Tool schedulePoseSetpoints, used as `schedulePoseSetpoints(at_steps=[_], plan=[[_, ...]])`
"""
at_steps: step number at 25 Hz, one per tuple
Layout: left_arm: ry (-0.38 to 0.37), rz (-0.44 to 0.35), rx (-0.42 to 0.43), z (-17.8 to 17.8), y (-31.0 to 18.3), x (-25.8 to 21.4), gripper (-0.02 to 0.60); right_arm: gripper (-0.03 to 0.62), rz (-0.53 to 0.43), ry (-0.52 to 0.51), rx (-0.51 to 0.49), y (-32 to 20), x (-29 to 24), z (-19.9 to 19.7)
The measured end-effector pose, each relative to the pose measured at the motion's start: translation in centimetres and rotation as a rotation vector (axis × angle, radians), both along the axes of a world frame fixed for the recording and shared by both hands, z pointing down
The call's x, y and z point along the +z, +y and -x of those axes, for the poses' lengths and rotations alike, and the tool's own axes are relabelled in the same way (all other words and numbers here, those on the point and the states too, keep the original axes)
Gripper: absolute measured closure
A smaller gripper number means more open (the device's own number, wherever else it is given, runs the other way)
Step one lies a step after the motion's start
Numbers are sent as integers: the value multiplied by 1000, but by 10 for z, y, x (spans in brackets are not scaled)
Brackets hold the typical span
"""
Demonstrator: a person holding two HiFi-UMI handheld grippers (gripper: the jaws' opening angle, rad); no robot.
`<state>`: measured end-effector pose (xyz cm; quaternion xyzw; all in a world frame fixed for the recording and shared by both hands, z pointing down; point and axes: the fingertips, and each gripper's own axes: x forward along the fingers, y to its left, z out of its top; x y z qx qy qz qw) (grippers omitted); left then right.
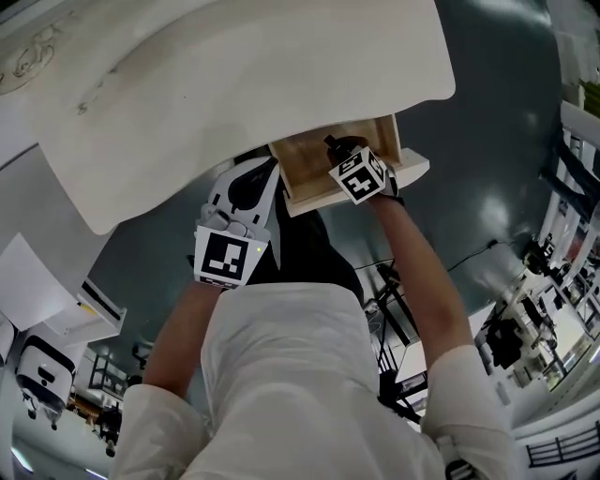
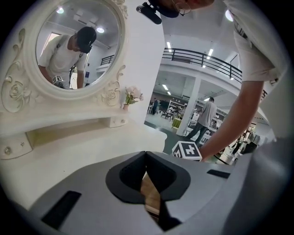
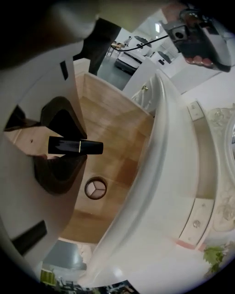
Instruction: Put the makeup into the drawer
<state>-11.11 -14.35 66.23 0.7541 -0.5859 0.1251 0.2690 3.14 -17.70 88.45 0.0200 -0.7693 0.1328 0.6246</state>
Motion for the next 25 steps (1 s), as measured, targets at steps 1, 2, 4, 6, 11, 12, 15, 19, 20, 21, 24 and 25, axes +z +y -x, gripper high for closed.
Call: schedulePoseSetpoints(at_steps=[1, 2, 4, 6, 11, 12, 15, 19, 20, 21, 24, 25], plan=[[1, 3, -8, 2, 1, 2, 566, 477, -10, 11, -15, -1, 7, 0], [2, 6, -15, 5, 2, 4, 566, 477, -16, 15, -18, -3, 12, 1], [4, 11, -31, 10, 5, 8, 566, 476, -25, 13, -11, -6, 21, 5], [5, 17, -46, 12, 7, 13, 566, 474, -30, 12, -15, -6, 28, 8], [10, 37, -60, 12, 15, 23, 566, 445, -30, 25, -50, -1, 42, 9], [11, 38, -60, 11, 16, 23, 566, 437, -29, 26, -51, 0, 43, 9], [9, 40, -58, 9, 17, 22, 566, 418, -25, 22, -57, 0, 42, 11], [1, 42, -51, 9, 20, 21, 566, 414, -38, 17, -71, -1, 36, 13], [-2, 43, -48, 10, 21, 21, 566, 414, -44, 15, -71, -1, 34, 13], [-6, 44, -44, 10, 23, 22, 566, 414, -52, 11, -69, -2, 31, 13], [-10, 44, -30, 10, 25, 21, 566, 418, -72, -14, -45, -6, 16, 13], [-8, 43, -24, 10, 25, 18, 566, 427, -79, -25, -31, -8, 9, 13]])
